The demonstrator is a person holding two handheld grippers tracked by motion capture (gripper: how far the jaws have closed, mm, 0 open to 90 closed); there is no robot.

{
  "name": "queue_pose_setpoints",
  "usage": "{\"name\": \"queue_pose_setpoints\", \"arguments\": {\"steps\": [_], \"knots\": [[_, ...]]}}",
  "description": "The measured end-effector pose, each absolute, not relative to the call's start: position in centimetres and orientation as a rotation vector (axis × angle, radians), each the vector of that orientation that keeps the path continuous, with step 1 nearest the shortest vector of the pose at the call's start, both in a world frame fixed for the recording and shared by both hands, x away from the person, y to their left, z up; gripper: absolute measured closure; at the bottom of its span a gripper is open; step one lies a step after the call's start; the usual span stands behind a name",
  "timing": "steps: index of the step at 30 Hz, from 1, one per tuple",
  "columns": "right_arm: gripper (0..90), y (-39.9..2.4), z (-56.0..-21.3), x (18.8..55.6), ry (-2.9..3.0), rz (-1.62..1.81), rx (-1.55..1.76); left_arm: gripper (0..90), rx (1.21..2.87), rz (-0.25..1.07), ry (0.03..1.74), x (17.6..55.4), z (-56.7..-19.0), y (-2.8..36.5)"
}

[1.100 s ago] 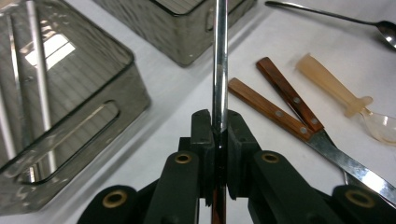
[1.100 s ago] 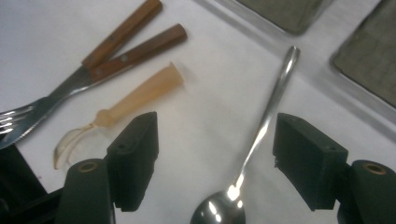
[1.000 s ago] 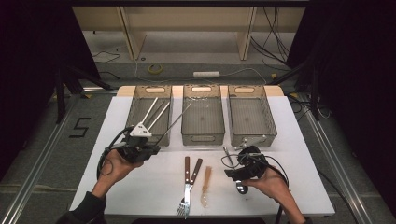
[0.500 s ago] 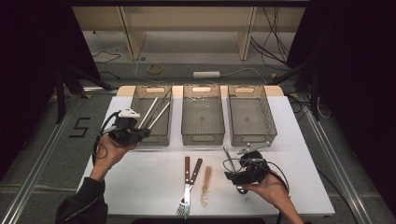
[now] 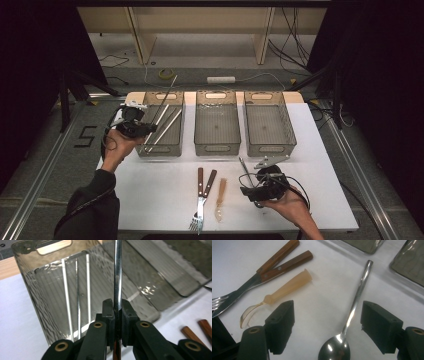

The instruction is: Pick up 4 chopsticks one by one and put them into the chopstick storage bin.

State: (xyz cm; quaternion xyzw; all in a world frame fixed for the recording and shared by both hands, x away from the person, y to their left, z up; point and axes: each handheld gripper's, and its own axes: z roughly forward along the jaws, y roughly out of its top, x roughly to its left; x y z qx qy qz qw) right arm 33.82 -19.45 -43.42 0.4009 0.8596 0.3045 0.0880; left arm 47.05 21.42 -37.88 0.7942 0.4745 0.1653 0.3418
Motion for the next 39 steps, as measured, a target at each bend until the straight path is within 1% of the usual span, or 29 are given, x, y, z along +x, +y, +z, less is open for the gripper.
{"name": "queue_pose_setpoints", "arguments": {"steps": [14, 26, 33, 34, 35, 38, 39], "knots": [[28.1, -19.3, -43.6, 33.6, 2.573, 0.909, 1.175, 83.0, 2.058, 0.434, 1.35, 50.6, -39.8, 21.5], [28.1, -19.3, -43.7, 33.7, 2.572, 0.904, 1.183, 82.6, 2.034, 0.399, 1.453, 51.8, -41.8, 22.4], [28.1, -19.2, -43.8, 33.7, 2.579, 0.9, 1.179, 81.8, 2.03, 0.397, 1.474, 52.1, -42.3, 22.3], [28.1, -19.1, -43.8, 33.7, 2.579, 0.901, 1.183, 80.5, 2.027, 0.398, 1.482, 52.1, -42.3, 22.2], [28.1, -19.1, -43.8, 33.7, 2.581, 0.9, 1.179, 76.3, 2.017, 0.408, 1.492, 52.1, -42.4, 22.2], [28.1, -19.1, -43.8, 33.7, 2.583, 0.902, 1.175, 57.5, 1.985, 0.414, 1.508, 52.2, -42.2, 22.2], [28.1, -19.1, -43.8, 33.7, 2.586, 0.901, 1.179, 54.3, 1.982, 0.409, 1.506, 52.1, -42.1, 22.2]]}}
